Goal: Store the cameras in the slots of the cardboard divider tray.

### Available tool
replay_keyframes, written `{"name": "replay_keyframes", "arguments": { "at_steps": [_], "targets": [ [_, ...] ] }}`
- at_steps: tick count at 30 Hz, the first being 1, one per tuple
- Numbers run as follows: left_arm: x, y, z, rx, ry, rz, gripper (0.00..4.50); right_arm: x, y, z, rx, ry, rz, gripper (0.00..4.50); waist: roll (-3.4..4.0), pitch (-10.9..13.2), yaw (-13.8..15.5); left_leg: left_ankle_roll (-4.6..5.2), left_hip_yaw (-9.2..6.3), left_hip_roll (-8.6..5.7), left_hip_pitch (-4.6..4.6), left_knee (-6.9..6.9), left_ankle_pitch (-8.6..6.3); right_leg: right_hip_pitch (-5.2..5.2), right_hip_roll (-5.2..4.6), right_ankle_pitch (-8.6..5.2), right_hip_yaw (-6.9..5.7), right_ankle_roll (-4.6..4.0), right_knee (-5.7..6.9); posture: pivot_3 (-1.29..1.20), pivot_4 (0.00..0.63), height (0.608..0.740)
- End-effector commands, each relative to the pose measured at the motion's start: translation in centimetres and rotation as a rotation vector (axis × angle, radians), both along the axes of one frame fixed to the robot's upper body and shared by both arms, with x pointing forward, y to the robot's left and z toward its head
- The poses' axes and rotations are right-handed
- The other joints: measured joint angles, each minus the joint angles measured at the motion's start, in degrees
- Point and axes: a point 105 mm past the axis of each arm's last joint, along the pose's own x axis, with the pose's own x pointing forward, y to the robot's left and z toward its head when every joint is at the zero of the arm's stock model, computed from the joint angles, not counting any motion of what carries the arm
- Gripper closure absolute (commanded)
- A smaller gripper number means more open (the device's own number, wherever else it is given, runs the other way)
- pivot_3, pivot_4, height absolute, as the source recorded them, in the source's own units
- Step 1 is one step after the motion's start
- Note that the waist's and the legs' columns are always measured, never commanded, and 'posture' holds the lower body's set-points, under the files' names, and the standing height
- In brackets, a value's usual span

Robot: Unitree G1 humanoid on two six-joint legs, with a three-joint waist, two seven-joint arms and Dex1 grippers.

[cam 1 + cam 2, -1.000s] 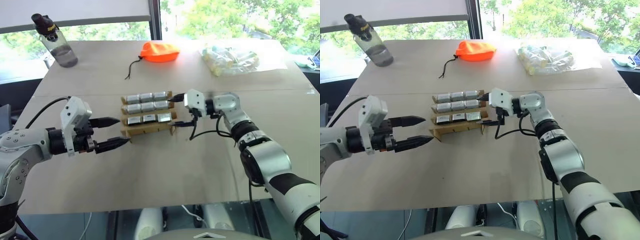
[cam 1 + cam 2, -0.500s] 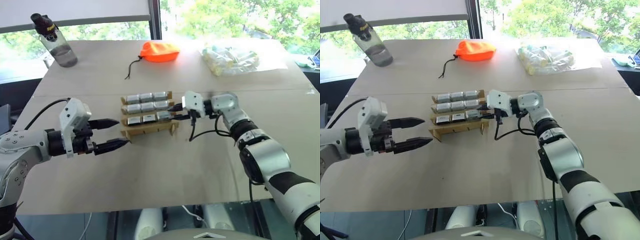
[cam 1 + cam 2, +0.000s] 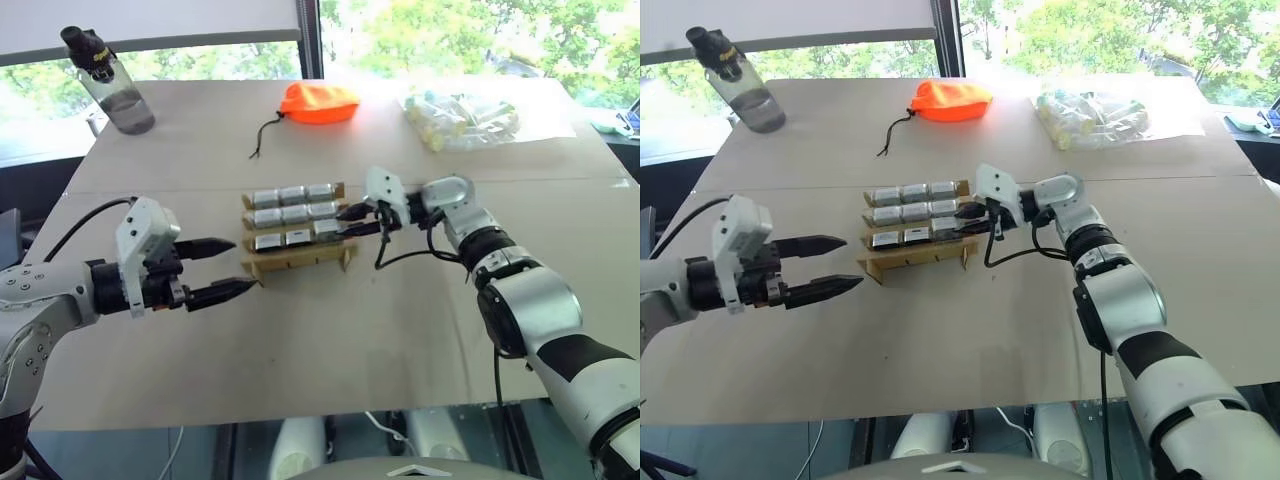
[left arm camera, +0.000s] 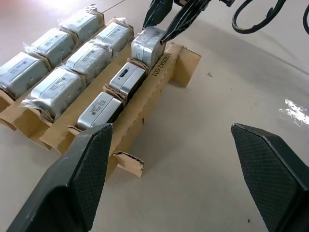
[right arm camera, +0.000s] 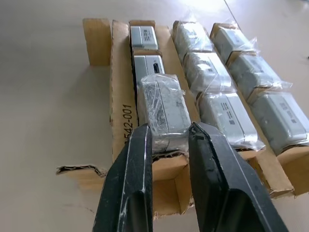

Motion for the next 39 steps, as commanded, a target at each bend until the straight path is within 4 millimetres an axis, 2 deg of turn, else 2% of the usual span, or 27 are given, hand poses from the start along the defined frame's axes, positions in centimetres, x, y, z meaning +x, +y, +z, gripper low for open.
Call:
{"name": "replay_keyframes", "arguments": {
  "at_steps": [1,12,21,22,24,26,27,30,35,39],
  "targets": [
    [-0.3,0.0,1.3,0.013,-0.063,-0.002,0.45,-0.4,0.4,-0.5,-0.075,-0.041,0.042,3.96,0.00,0.0,0.0,0.00,0.00,0.00,0.00,0.00,0.00,0.00,0.00,0.00,0.00,0.00,0.00,0.00,0.150,0.726],
    [-0.5,0.0,1.4,0.016,-0.075,0.011,0.45,-0.4,0.0,-2.0,-0.142,-0.077,0.037,3.96,0.01,0.0,0.0,0.00,0.02,-0.01,0.05,0.00,0.00,0.01,0.00,0.00,0.00,0.00,0.02,0.00,0.150,0.726],
    [-0.3,-0.2,1.2,0.008,-0.073,0.002,0.45,-0.7,0.0,-1.6,-0.121,-0.062,0.062,3.96,0.01,0.0,0.0,0.00,0.04,0.00,0.07,0.01,0.00,0.02,0.00,0.00,0.00,0.00,0.04,0.00,0.150,0.726],
    [-0.3,-0.2,1.2,0.006,-0.074,0.001,0.45,-0.6,-0.1,-1.7,-0.135,-0.077,0.065,3.17,0.00,0.0,0.0,0.00,0.04,0.00,0.06,0.01,0.00,0.02,0.00,0.00,0.00,0.00,0.03,0.00,0.150,0.726],
    [-0.3,-0.3,1.2,0.003,-0.075,0.000,0.45,-0.7,-0.3,-2.1,-0.156,-0.082,0.069,2.64,0.00,0.0,0.0,0.00,0.03,-0.01,0.05,0.01,0.00,0.02,-0.01,0.00,0.00,0.00,0.02,0.00,0.150,0.726],
    [-0.2,-0.3,1.2,0.002,-0.075,-0.001,0.45,-0.6,-0.3,-1.9,-0.140,-0.102,0.058,1.88,0.00,0.0,0.0,0.00,0.03,-0.01,0.06,0.01,0.00,0.02,-0.01,0.00,0.00,0.00,0.02,0.00,0.150,0.726],
    [-0.2,-0.4,1.2,0.000,-0.074,-0.002,0.45,-0.5,-0.2,-1.7,-0.130,-0.106,0.052,1.22,0.00,0.0,0.0,0.00,0.03,-0.01,0.06,0.01,0.00,0.02,-0.01,0.00,0.00,0.00,0.03,0.00,0.150,0.726],
    [-0.1,-0.4,1.2,-0.002,-0.074,-0.002,0.45,-0.4,0.0,-0.7,-0.075,-0.085,0.047,0.16,0.00,0.0,0.0,0.00,0.01,0.00,0.05,0.01,0.00,0.03,0.00,0.00,0.00,0.00,0.03,0.00,0.150,0.726],
    [-0.3,-0.2,1.0,-0.002,-0.073,0.005,0.45,-0.2,-0.6,2.4,0.058,-0.053,0.063,0.16,0.03,0.0,0.0,0.00,-0.01,0.00,0.00,0.00,0.00,0.01,0.00,0.00,0.00,0.00,0.00,0.00,0.150,0.726],
    [-0.2,0.1,0.4,-0.002,-0.098,0.030,0.45,-0.4,-2.6,3.7,0.160,-0.016,0.068,0.16,0.06,0.1,0.0,0.00,-0.01,0.00,-0.01,0.01,0.00,0.01,-0.02,0.00,0.00,0.01,-0.01,0.00,0.150,0.726]
  ]
}}
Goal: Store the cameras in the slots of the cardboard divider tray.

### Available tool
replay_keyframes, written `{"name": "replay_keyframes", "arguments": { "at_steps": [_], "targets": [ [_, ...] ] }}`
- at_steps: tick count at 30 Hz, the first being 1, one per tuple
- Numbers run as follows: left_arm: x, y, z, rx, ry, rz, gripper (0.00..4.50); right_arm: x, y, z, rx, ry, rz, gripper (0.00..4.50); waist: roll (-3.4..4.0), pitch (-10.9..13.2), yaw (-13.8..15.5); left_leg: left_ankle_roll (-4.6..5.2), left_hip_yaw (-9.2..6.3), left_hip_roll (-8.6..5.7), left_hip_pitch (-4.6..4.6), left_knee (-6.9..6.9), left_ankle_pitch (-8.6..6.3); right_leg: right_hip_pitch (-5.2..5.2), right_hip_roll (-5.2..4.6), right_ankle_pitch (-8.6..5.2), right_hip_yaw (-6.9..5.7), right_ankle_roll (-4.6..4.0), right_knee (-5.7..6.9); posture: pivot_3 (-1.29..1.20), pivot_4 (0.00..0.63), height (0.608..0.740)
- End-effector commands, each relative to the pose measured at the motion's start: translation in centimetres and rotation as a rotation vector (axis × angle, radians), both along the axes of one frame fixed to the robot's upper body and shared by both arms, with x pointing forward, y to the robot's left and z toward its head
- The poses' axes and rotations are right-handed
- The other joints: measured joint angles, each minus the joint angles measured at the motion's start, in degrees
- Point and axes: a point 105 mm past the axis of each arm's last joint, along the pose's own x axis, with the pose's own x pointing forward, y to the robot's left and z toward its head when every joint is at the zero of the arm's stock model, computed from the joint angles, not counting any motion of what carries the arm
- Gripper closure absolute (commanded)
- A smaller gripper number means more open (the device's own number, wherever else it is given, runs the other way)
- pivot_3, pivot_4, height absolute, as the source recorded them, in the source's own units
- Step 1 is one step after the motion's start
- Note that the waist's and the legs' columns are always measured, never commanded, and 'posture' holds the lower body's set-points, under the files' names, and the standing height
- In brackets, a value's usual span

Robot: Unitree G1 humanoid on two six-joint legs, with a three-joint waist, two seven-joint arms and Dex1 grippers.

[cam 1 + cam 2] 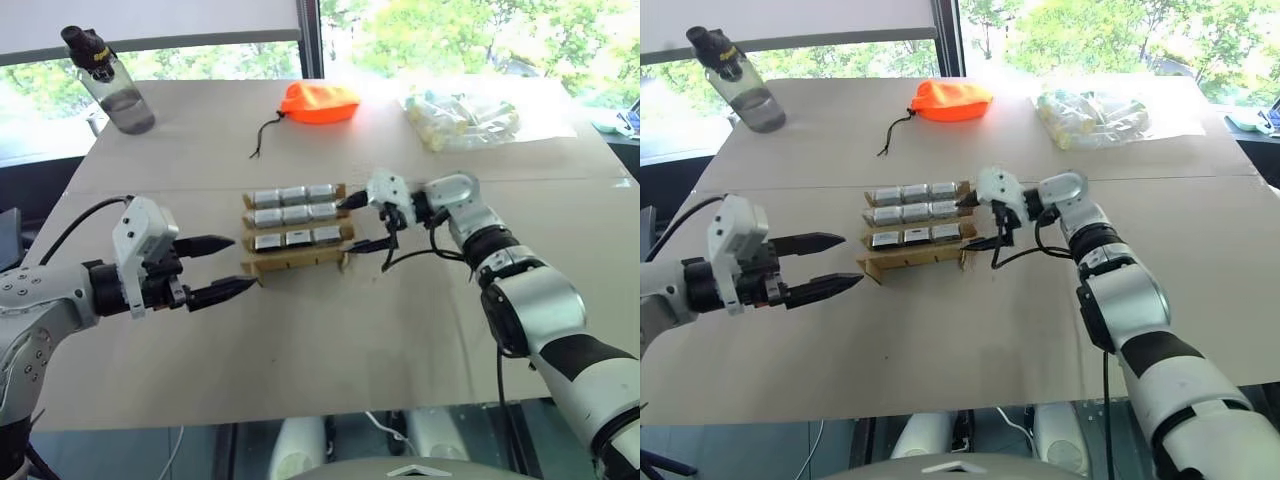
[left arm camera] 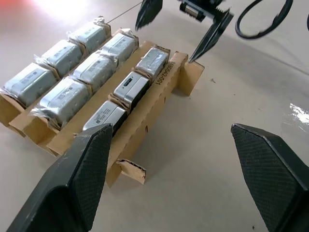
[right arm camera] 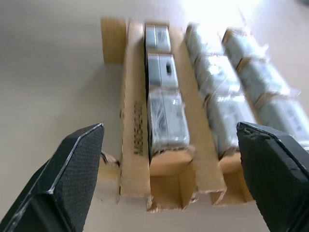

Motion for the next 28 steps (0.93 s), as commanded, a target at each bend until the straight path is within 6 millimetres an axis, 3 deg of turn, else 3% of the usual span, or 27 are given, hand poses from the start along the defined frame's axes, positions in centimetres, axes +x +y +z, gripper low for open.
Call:
{"name": "replay_keyframes", "arguments": {
  "at_steps": [1,4,6,11,15,20,28],
  "targets": [
    [0.0,0.4,0.1,0.001,-0.079,0.029,0.45,-0.1,-2.1,2.4,0.135,0.009,0.006,0.16,0.04,0.0,0.1,0.00,0.00,0.00,0.00,0.00,0.00,0.00,0.00,0.00,0.00,0.00,0.00,0.00,0.150,0.726],
    [0.2,0.0,-0.3,-0.079,-0.127,0.071,0.45,-0.5,-4.4,2.0,0.192,0.052,-0.019,0.16,0.02,0.0,0.5,0.00,-0.06,-0.01,0.01,0.01,0.00,0.05,-0.04,0.00,-0.03,0.00,-0.02,0.00,0.150,0.726],
    [-0.1,-0.2,-1.9,-0.124,-0.134,0.113,0.45,-1.3,-7.0,0.8,0.247,0.092,-0.075,0.16,0.05,0.0,0.6,0.00,-0.09,-0.01,-0.04,0.02,0.00,0.05,-0.06,0.00,-0.05,0.00,-0.04,0.00,0.150,0.726],
    [-1.5,-0.2,-6.4,-0.199,-0.115,0.244,0.45,-4.4,-13.3,-4.1,0.223,0.164,-0.292,0.16,0.08,0.0,1.4,0.06,-0.03,-0.02,-0.06,-0.04,-0.04,0.04,-0.15,0.00,-0.03,0.00,-0.12,0.00,0.150,0.726],
    [-2.4,-0.1,-9.0,-0.217,-0.155,0.351,0.45,-7.0,-16.5,-6.8,0.231,0.169,-0.471,0.16,0.12,0.0,1.6,0.08,0.04,0.01,0.12,-0.01,-0.05,0.11,-0.10,-0.01,0.04,-0.02,-0.04,0.00,0.150,0.726],
    [-3.9,-0.7,-12.0,-0.186,-0.119,0.355,0.45,-9.6,-18.4,-8.9,0.224,0.134,-0.608,0.16,0.00,-0.1,1.7,0.40,0.08,0.02,0.31,0.04,-0.20,0.24,0.01,-0.08,0.08,-0.14,-0.02,0.00,0.150,0.726],
    [-3.3,-0.7,-11.9,-0.180,-0.188,0.337,0.45,-10.5,-19.4,-10.2,0.231,0.111,-0.747,0.16,-0.27,-0.4,2.2,0.47,0.04,0.01,0.30,0.11,-0.18,0.29,0.27,-0.05,0.02,-0.11,-0.01,0.00,0.150,0.726]
  ]
}}
